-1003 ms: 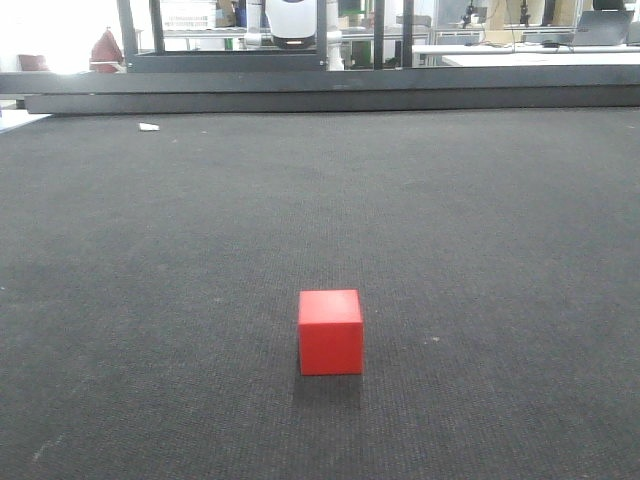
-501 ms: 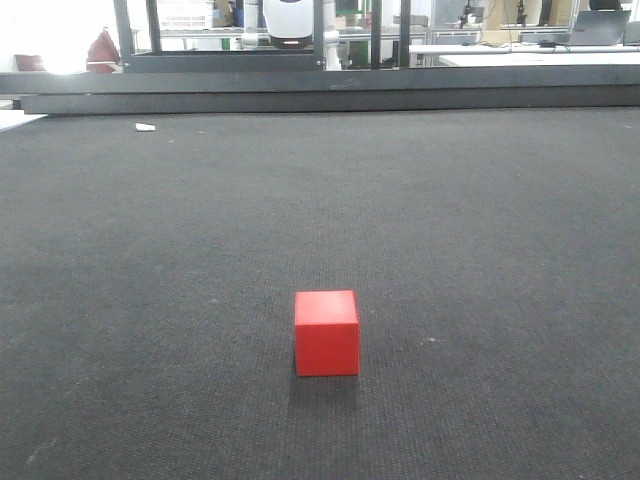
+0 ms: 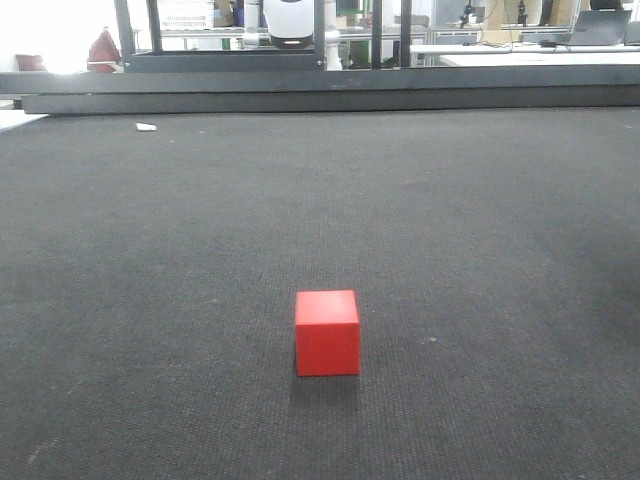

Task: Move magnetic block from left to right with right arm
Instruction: 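Lower the open right gripper over the red cube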

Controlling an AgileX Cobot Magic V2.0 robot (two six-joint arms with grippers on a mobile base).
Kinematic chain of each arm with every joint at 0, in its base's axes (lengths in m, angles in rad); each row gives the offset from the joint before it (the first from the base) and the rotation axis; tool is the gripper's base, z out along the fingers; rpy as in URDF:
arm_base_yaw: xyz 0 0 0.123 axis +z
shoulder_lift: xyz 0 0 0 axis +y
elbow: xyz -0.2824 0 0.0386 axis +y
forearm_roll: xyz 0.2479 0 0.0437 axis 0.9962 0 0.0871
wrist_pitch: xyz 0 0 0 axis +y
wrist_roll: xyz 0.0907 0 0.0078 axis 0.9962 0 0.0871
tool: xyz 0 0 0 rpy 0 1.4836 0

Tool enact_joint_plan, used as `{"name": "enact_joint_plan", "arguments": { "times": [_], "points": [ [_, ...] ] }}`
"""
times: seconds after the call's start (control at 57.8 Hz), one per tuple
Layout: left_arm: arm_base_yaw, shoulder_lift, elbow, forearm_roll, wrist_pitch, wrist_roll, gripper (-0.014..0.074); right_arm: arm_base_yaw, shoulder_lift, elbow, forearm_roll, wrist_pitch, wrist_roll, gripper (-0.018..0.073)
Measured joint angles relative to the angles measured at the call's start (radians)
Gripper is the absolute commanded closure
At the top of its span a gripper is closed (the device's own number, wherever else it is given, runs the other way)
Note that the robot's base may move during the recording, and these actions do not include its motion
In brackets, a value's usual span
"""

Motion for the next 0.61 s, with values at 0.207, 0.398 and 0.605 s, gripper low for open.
{"name": "enact_joint_plan", "arguments": {
  "times": [0.207, 0.398, 0.605],
  "points": [
    [0.000, 0.000, 0.000, 0.000, 0.000, 0.000, 0.0713, 0.146, 0.188, -0.141, 0.000, 0.123, 0.136, -0.0073],
    [0.000, 0.000, 0.000, 0.000, 0.000, 0.000, 0.0713, 0.261, 0.344, -0.291, -0.002, 0.205, 0.221, -0.0073],
    [0.000, 0.000, 0.000, 0.000, 0.000, 0.000, 0.0713, 0.375, 0.484, -0.430, -0.010, 0.259, 0.317, -0.0073]
  ]
}}
